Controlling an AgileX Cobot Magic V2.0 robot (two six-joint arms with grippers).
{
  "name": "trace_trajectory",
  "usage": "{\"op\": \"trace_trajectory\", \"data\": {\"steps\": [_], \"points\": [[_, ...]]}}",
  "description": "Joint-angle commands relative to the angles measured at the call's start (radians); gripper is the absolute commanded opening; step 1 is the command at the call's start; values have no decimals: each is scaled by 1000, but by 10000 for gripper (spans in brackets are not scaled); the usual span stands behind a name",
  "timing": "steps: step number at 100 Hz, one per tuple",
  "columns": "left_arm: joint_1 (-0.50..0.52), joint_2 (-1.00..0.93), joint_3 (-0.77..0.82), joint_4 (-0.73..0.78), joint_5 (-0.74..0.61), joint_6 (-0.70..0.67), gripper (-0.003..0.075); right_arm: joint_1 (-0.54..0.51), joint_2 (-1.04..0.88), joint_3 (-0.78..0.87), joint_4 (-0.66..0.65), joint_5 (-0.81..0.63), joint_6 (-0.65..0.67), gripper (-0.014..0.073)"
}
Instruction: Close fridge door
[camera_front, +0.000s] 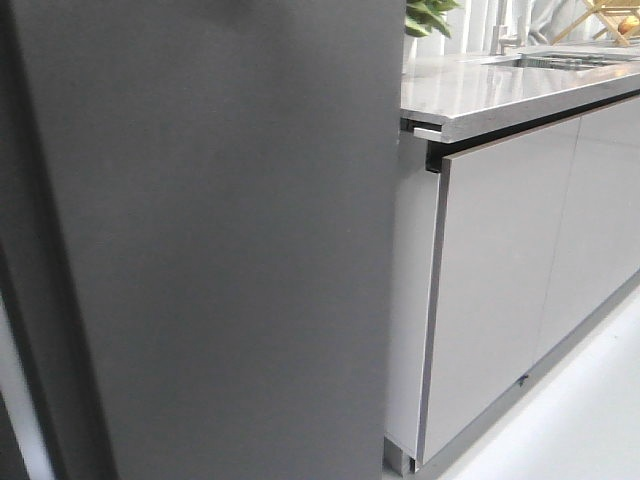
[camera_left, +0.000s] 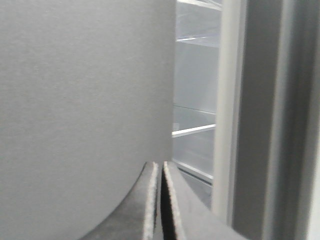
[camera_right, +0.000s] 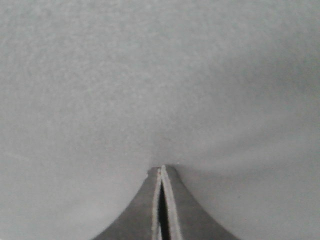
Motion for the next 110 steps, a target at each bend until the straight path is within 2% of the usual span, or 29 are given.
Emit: {"op": "trace_trajectory", "data": {"steps": [1,33,82,110], "points": [[-6,-10,35,-4,-72,-2,-20,4,-15,-75,136,-106,-38,-73],[-6,-10,35,-4,-72,-2,-20,32,45,-160,112,-141,-94,-73],[-6,-10,35,-4,-72,-2,-20,125,121,-205,-14,-364,-107,-73],[-6,-10,35,-4,-72,-2,-20,172,218,-360,-79,-388,-111,-73]]}}
